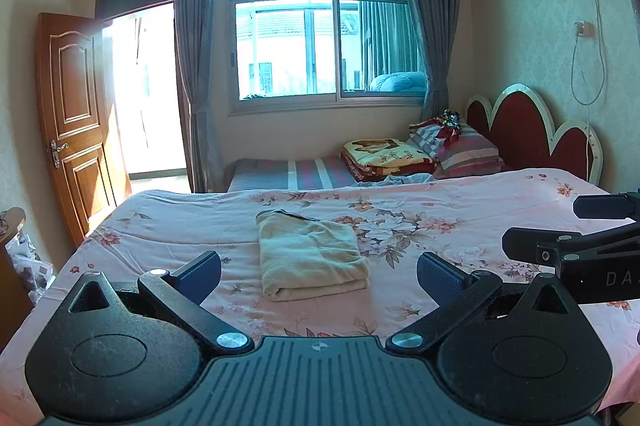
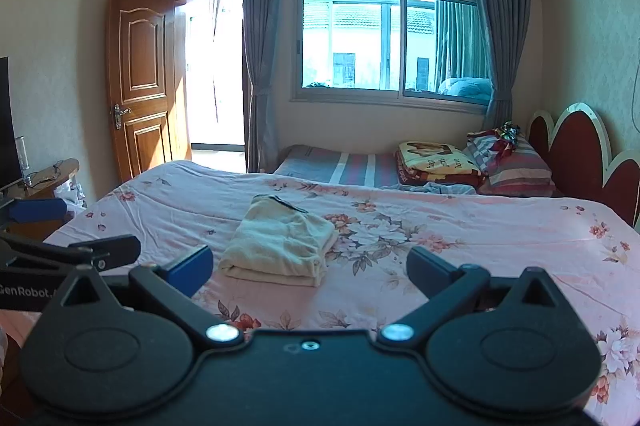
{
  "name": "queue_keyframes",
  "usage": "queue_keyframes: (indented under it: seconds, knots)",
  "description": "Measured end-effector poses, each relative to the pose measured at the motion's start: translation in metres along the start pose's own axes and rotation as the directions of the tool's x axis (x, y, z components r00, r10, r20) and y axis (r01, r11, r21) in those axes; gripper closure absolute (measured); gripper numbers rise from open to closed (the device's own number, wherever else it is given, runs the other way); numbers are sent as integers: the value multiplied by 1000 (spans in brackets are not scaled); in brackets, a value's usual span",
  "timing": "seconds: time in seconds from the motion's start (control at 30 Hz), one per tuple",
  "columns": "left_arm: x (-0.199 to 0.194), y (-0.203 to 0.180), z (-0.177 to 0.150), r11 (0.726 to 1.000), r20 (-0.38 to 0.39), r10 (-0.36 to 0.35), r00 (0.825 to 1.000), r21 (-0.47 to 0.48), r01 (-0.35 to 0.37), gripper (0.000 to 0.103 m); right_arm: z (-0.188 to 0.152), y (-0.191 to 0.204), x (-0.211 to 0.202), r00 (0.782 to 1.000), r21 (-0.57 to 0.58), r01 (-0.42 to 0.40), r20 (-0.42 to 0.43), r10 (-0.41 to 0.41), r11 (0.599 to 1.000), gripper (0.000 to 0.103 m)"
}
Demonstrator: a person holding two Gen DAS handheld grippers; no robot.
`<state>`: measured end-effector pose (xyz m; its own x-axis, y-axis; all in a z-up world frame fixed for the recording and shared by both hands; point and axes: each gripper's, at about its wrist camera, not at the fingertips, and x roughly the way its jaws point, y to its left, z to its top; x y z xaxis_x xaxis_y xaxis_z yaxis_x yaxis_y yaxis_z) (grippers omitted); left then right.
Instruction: Fold small clothes
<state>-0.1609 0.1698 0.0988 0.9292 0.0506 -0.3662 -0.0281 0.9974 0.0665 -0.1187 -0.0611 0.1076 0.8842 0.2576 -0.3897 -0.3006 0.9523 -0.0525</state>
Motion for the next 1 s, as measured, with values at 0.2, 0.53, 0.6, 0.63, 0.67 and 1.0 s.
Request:
queue_keyframes:
  seconds: [0.2, 0.53, 0.6, 0.63, 0.67, 1.0]
  knots:
    - [0, 0, -1, 1000, 3, -3, 1000, 2, 3, 0, 0, -2, -1, 1000, -1, 3, -2, -3, 1000, 1]
    - [2, -2, -3, 1000, 0, -8, 1000, 14, 8, 0, 2, -3, -1, 1000, 5, 16, -2, -16, 1000, 1]
    - [3, -2, -2, 1000, 2, -5, 1000, 16, 5, 0, 2, -3, -1, 1000, 10, 14, -2, -14, 1000, 1]
    - [3, -2, -2, 1000, 3, -3, 1000, 15, 3, 0, 2, -3, -1, 1000, 9, 16, -1, -16, 1000, 1]
    - [3, -1, -2, 1000, 4, -1, 1000, 15, 1, 0, 2, -4, -1, 1000, 8, 16, 0, -16, 1000, 1]
    - [3, -2, -5, 1000, -3, -4, 1000, 18, 4, 0, -1, -3, 3, 1000, 10, 10, -10, -10, 1000, 1]
